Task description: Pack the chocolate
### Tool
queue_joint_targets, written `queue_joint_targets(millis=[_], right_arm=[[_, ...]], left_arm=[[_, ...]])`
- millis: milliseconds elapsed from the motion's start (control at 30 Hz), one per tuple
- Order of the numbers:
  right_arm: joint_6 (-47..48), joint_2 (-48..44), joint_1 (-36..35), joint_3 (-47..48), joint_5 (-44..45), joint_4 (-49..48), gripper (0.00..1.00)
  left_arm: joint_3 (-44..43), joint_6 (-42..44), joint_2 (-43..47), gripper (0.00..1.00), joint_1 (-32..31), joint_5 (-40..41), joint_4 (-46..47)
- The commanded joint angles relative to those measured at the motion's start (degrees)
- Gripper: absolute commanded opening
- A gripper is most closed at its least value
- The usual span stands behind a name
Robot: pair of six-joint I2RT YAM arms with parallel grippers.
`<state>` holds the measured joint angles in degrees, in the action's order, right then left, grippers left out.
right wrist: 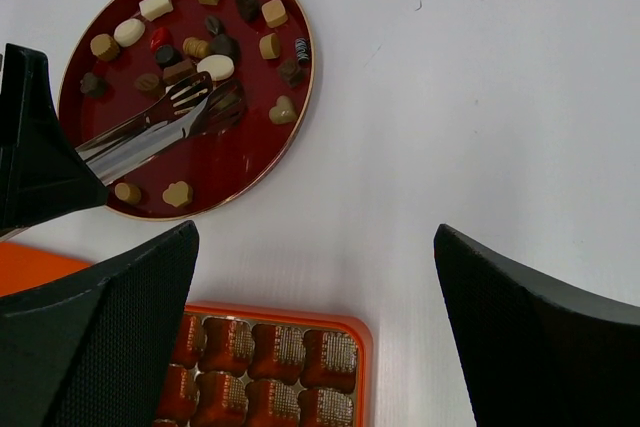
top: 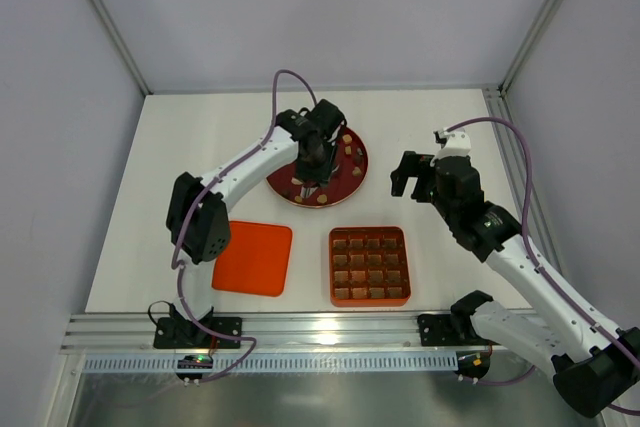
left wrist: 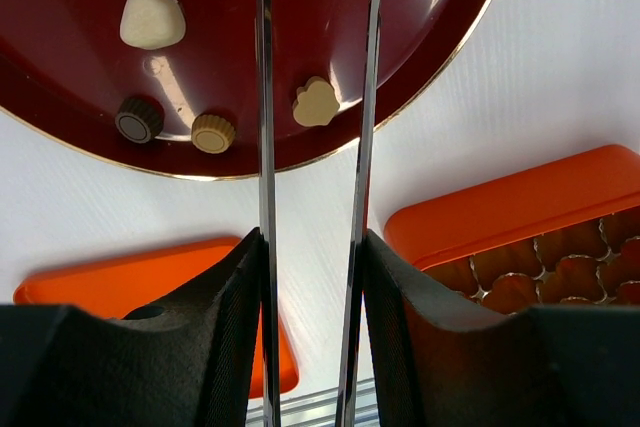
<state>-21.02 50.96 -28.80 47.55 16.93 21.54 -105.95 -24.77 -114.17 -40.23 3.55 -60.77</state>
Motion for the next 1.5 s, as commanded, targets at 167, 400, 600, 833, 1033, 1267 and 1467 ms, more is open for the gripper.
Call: queue_joint_targets(millis=[167, 400, 600, 833, 1033, 1267, 1467], right_arm=[[0.5, -0.9, 0.0, 0.0, 1.0, -1.2, 1.0], [0.6, -1.4, 0.0, -0.2, 1.2, -1.2, 1.0], [0.5, -1.7, 0.0, -0.3, 1.2, -1.1, 1.0], [0.6, -1.7, 0.0, -0.2, 1.3, -1.0, 1.0], [0.6, -1.5, 0.1, -0.3, 1.1, -1.2, 1.0], [0.4, -0.9, 0.0, -0.4, 0.7, -1.9, 1.0], [0.7, 0.2, 0.0, -0.2, 0.7, -2.4, 1.0]], left_arm=[[-2.5, 1.0, 0.7, 0.41, -0.8, 0.1, -1.1], [-3.0, 1.0, 0.4, 0.4, -0.7, 0.4, -1.5], [-4.0, 1.4, 0.0, 0.32, -0.7, 0.7, -1.8], [-7.1, 2.2, -0.1, 0.25, -0.7, 2.0, -3.5], [-8.1, 2.2, 0.9, 0.25, -0.7, 2.0, -4.5], [-6.9, 1.8, 4.1, 0.25, -0.8, 0.3, -5.0], [-4.8, 1.5, 7.3, 0.25, -1.0, -1.8, -5.4]])
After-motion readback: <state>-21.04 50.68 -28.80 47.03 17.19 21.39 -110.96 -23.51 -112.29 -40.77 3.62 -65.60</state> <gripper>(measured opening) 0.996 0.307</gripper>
